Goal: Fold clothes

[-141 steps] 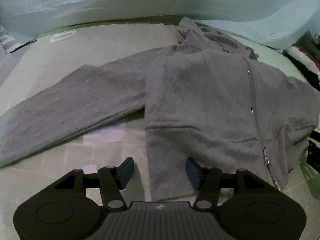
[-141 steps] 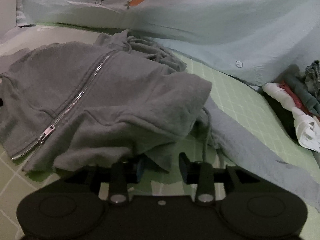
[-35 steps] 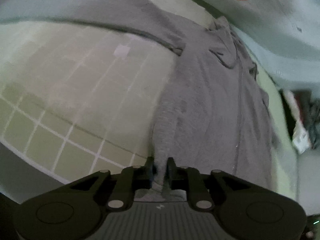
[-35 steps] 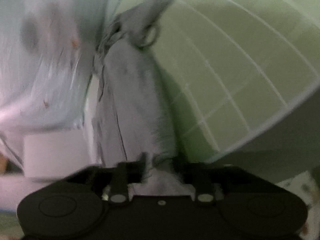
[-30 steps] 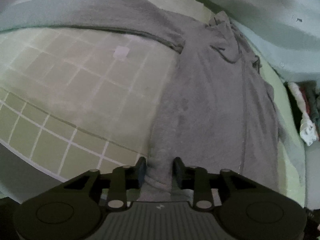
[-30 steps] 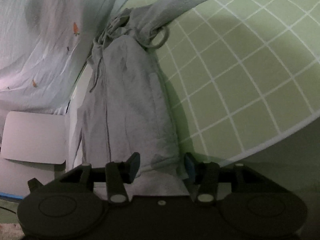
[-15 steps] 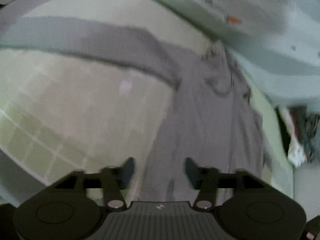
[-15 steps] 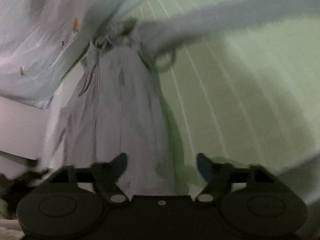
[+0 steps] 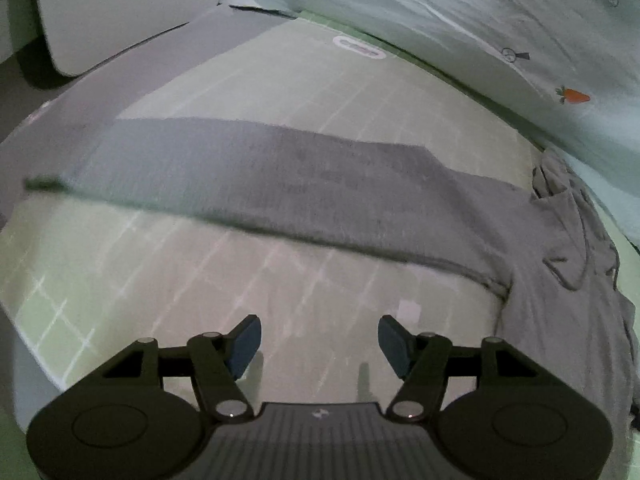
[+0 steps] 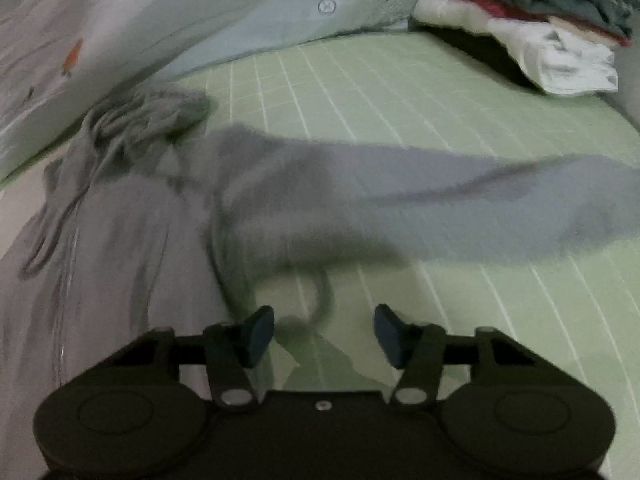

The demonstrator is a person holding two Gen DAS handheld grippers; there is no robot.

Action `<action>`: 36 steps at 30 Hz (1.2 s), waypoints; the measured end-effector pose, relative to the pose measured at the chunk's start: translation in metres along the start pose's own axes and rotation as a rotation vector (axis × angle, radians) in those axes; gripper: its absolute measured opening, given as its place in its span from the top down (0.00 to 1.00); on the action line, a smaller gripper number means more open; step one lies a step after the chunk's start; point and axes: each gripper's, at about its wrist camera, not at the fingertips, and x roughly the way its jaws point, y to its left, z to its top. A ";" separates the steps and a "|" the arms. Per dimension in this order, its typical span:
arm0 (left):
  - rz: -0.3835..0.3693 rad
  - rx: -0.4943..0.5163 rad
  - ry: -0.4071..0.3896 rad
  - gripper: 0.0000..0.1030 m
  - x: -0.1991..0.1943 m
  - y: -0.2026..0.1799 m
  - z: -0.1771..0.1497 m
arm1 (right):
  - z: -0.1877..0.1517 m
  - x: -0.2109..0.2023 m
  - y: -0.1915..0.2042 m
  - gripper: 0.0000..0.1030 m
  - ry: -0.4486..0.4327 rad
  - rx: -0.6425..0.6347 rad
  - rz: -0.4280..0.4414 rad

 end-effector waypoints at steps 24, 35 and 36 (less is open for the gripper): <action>0.215 -0.065 -0.066 0.36 0.045 0.034 0.041 | 0.059 -0.105 0.098 0.97 -0.216 -0.116 0.497; 0.297 -0.142 -0.092 0.28 0.048 0.072 0.050 | 0.019 -0.059 0.122 0.00 -0.056 -0.222 0.133; 0.306 -0.147 -0.091 0.28 0.049 0.076 0.051 | 0.017 -0.060 0.123 0.00 -0.067 -0.232 0.109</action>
